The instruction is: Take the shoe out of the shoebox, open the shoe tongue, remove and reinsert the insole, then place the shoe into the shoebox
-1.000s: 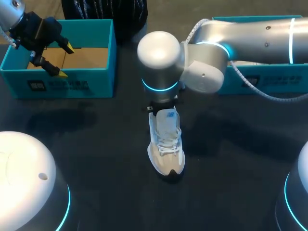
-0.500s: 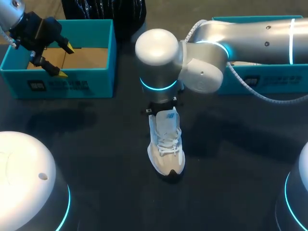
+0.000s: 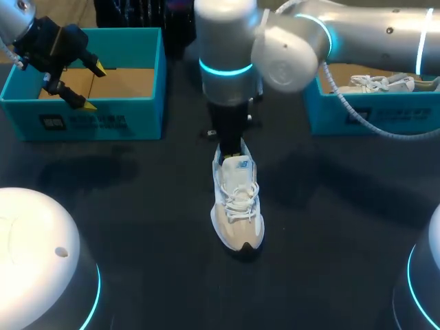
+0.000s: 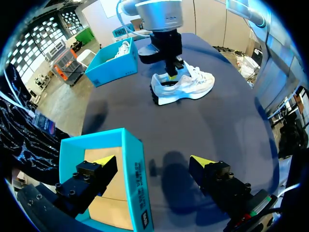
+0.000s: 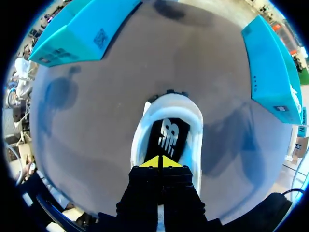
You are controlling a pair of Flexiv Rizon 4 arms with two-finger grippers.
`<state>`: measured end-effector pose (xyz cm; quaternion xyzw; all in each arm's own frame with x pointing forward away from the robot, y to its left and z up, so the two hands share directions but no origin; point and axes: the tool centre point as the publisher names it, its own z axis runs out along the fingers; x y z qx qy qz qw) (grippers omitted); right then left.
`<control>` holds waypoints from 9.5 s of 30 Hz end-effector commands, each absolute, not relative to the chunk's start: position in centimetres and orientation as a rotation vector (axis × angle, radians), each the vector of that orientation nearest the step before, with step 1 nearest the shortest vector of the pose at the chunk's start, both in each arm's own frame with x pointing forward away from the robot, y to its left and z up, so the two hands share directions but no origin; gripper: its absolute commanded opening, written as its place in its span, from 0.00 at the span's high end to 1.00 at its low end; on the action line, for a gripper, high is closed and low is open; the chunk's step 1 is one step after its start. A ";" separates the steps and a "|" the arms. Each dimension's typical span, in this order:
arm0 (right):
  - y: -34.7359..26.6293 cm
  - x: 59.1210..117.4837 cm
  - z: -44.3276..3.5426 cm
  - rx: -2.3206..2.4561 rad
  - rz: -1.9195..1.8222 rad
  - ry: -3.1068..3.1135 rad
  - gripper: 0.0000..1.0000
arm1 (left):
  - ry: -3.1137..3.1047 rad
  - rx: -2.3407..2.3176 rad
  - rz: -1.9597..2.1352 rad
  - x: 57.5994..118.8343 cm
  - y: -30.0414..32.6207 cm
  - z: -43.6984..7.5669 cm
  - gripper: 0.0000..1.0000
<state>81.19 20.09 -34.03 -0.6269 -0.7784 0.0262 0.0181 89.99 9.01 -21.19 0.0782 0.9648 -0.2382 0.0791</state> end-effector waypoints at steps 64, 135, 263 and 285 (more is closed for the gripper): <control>20.3 77.1 -30.0 -2.064 0.181 -2.304 0.00 | 2.890 0.235 -0.709 90.0 9.1 -21.2 0.00; 18.1 78.7 -29.9 -1.329 -0.148 -3.033 0.55 | 2.890 0.235 -0.709 90.0 9.1 -21.2 0.00; 16.7 87.0 -13.9 -0.102 -0.013 -3.405 1.00 | 2.890 0.235 -0.709 90.0 9.1 -21.2 0.00; 15.1 88.4 -13.9 -0.079 -0.008 -3.414 1.00 | 2.890 0.235 -0.709 90.0 9.1 -21.2 0.00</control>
